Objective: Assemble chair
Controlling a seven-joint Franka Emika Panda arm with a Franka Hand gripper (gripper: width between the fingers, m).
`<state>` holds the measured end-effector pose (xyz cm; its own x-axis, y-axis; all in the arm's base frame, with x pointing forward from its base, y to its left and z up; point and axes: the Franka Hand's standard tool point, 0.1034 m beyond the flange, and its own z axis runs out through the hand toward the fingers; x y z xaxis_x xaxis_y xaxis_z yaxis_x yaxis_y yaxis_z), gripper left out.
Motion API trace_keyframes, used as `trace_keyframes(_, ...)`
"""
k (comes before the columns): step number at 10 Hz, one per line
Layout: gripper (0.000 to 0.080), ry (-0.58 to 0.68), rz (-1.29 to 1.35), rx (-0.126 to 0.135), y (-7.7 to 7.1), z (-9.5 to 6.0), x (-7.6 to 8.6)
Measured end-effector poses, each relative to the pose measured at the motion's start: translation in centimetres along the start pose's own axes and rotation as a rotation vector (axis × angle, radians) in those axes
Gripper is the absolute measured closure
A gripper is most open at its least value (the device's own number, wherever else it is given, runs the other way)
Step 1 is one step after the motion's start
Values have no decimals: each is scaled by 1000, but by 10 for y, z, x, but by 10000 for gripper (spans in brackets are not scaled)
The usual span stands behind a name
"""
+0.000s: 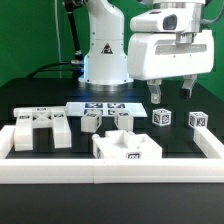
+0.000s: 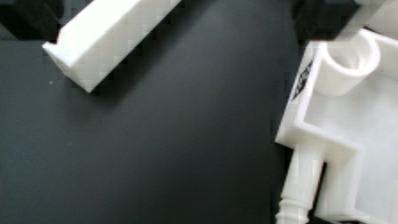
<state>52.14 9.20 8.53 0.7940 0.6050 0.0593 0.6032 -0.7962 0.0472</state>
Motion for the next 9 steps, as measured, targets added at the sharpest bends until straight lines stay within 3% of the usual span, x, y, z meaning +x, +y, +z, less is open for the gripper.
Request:
trace_keyframes(7, 150, -4, 0, 3, 1, 2, -1)
trace_keyframes(9, 150, -21, -6, 6, 28, 7, 0)
